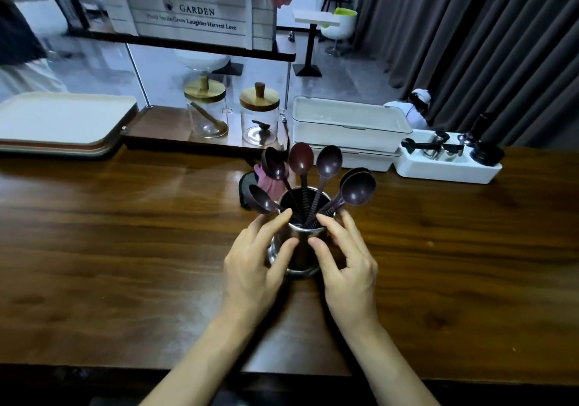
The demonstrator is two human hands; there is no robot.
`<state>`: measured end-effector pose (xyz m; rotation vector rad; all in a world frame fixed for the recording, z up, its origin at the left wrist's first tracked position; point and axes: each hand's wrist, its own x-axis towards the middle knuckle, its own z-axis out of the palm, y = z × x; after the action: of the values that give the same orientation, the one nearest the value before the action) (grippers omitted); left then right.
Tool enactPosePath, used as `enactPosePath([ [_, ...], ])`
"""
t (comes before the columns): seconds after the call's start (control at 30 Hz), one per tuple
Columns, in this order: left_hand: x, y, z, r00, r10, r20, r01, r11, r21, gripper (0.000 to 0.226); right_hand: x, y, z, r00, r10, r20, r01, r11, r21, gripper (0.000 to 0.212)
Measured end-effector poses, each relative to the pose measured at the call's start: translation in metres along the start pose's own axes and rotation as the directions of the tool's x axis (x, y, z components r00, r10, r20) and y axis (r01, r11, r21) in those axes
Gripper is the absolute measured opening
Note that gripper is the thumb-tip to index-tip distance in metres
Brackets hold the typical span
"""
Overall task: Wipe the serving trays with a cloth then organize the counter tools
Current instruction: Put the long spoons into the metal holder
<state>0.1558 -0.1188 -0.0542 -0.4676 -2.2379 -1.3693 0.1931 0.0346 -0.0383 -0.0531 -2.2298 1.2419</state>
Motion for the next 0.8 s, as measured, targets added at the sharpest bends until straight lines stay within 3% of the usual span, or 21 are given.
enactPosePath([
  [0.27,-0.003,-0.002,0.007,0.996,0.046,-0.073,-0.048,0.999,-0.016,0.054,0.005,0.005,0.002,0.999,-0.017,0.039,0.016,0.999,0.036,0.041],
  [0.6,0.011,-0.013,-0.001,0.994,0.093,-0.056,-0.094,0.996,-0.002,0.056,0.006,0.001,0.013,1.0,0.007,-0.009,-0.006,0.996,0.094,0.053],
  [0.8,0.027,-0.036,-0.019,0.997,0.073,-0.035,-0.078,0.987,-0.138,0.05,0.011,-0.01,0.03,0.981,0.194,0.012,-0.189,0.939,0.288,0.063],
])
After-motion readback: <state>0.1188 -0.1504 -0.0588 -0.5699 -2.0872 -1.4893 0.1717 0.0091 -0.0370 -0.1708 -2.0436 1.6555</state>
